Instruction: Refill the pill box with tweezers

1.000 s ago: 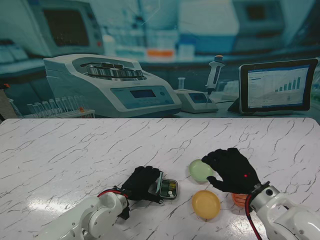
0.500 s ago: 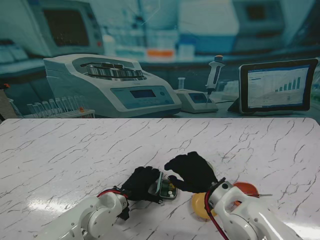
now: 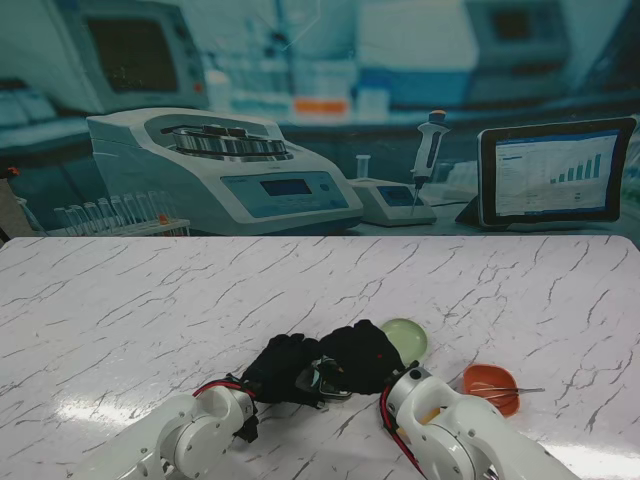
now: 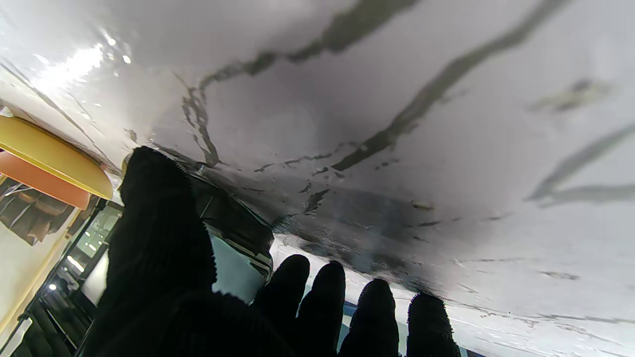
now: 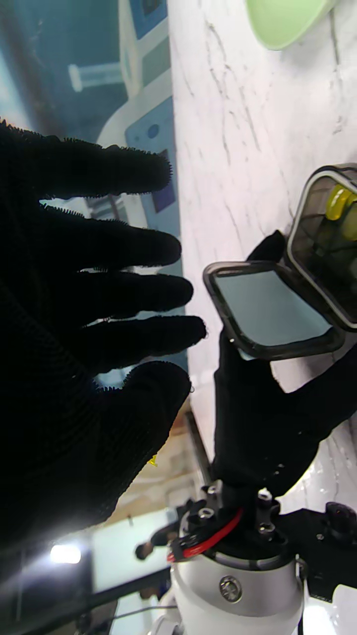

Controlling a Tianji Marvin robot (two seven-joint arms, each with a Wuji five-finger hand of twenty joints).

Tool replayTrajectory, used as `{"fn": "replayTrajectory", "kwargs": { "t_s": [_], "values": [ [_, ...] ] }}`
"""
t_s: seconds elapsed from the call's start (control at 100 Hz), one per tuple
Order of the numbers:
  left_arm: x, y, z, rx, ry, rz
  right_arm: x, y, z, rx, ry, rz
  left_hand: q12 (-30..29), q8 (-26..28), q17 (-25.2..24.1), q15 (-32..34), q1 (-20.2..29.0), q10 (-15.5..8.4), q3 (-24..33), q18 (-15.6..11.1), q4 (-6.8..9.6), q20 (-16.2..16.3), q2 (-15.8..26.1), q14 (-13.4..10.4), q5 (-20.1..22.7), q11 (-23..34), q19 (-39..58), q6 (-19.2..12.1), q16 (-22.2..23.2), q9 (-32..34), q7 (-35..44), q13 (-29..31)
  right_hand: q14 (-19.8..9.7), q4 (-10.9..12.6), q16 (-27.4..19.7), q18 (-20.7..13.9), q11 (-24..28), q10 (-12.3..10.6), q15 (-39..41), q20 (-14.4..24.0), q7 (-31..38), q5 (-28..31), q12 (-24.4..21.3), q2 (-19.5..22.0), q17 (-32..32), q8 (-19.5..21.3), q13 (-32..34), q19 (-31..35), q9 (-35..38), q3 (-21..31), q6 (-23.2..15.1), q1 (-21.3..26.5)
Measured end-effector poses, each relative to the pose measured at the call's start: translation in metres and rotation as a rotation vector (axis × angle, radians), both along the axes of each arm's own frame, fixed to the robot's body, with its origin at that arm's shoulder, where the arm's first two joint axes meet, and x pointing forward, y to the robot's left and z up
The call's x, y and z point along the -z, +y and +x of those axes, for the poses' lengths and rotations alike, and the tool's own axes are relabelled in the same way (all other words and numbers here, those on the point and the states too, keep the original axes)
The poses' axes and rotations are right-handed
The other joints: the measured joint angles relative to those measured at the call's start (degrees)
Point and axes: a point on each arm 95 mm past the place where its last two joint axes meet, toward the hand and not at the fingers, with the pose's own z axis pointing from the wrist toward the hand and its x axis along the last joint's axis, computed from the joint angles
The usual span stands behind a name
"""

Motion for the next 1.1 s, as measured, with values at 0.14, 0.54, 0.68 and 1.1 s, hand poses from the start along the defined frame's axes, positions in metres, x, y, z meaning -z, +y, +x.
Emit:
{"fn": "replayTrajectory", "kwargs": {
  "t_s": [0.14,0.54,0.68,1.1],
  "values": [
    [0.0,0.0,0.0,-0.001,0.0,-0.001,0.006,-0.002,0.002,0.012,0.025,-0.006,0.0,0.02,-0.01,-0.01,0.49,-0.03,0.0,-0.17,0.0,-0.01,0.0,-0.04,0.01,-0.01,-0.02,-0.01,0.0,0.0,0.0,-0.01,-0.01,0.0,0.0,0.02,0.47,0.04,0.0,-0.03,1.27,0.0,0.43,-0.02,-0.02,-0.01,0.12,0.0,0.35,0.0,0.0,0.0],
    [0.0,0.001,-0.001,-0.004,0.002,-0.003,0.024,-0.018,-0.001,0.044,0.101,-0.016,-0.01,0.62,-0.01,-0.01,0.55,-0.17,0.0,-0.53,0.0,-0.01,0.0,-0.26,0.01,-0.01,-0.13,-0.25,0.0,0.0,0.0,-0.02,-0.01,-0.01,0.04,0.02,1.8,0.14,1.34,-0.07,2.94,0.0,1.24,-0.13,0.25,-0.69,0.88,0.69,2.22,0.09,0.0,0.0],
    [0.001,0.001,-0.001,-0.004,0.001,-0.004,0.032,-0.022,-0.003,0.052,0.128,-0.01,-0.01,0.63,-0.01,-0.01,0.55,-0.17,0.0,-0.55,0.0,-0.01,0.0,-0.26,0.02,-0.01,-0.13,-0.29,0.0,0.0,0.0,-0.02,0.14,-0.01,0.64,0.03,1.8,0.22,1.95,-0.07,3.51,0.01,1.26,-0.13,0.51,-0.71,1.1,0.85,2.25,0.47,0.0,0.0],
    [0.003,0.002,-0.004,-0.021,-0.015,-0.012,0.039,-0.034,-0.006,0.077,0.147,0.017,-0.01,0.66,0.27,0.15,-0.09,-0.51,0.0,-1.93,0.0,-0.02,0.79,-0.87,0.73,0.03,-0.13,-0.45,0.0,0.08,0.29,0.0,0.95,-0.01,0.72,0.05,1.79,1.14,2.18,0.22,3.61,0.02,1.27,-0.13,1.44,-1.5,2.19,2.16,3.26,0.48,0.0,0.0]
  ]
}}
